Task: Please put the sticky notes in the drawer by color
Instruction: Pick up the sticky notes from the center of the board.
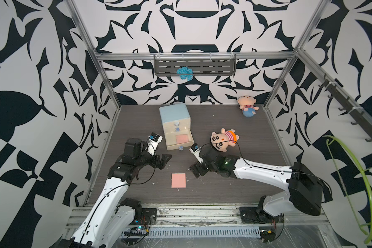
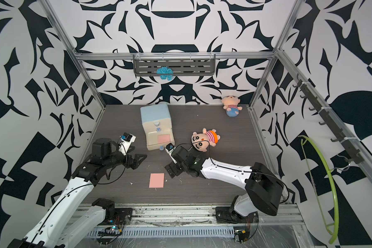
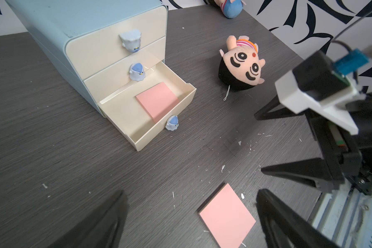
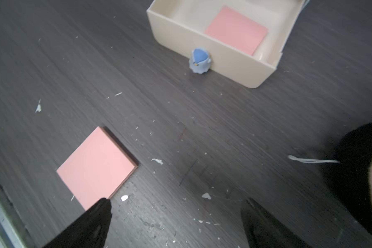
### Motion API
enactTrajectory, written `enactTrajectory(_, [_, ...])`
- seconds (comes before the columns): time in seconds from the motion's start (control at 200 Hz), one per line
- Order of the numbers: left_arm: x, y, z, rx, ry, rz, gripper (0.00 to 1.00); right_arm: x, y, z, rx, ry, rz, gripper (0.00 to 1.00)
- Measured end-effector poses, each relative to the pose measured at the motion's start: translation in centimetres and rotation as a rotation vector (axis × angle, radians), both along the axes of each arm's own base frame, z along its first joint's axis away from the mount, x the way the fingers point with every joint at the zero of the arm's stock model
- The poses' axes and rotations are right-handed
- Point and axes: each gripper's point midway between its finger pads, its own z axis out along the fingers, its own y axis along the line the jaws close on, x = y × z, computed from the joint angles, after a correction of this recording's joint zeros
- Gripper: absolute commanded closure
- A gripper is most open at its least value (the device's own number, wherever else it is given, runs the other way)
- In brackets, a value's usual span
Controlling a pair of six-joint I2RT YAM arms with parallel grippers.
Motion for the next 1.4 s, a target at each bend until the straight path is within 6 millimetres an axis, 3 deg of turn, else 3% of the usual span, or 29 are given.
enactTrajectory(0.21, [0.2, -0.1, 0.0, -0.004, 0.002, 0.003, 0.01, -2.6, 2.3, -1.7, -0.023, -0.001, 0.152, 0.01])
enactTrajectory(0.46, [0.0, 0.1, -0.6, 0.004, 0.006, 0.008, 0.01, -6.9, 4.6, -5.3, -0.117, 0.028, 0.332, 0.01])
enactTrajectory(0.7, [0.0, 0.3, -0.5, 0.008, -0.004, 0.016, 0.00, -8.1, 6.9, -6.5, -0.168, 0.017, 0.435, 0.01])
enactTrajectory(1.045, [0.1, 0.4, -0.5, 0.013, -0.007, 0.022, 0.01, -4.7, 6.3, -7.3, -0.266, -0.083, 0.327, 0.01])
enactTrajectory(1.4, [0.2, 0.5, -0.6, 0.027, -0.015, 0.020, 0.00, 1.7, 3.9, -6.9, -0.271, -0.108, 0.076, 0.02])
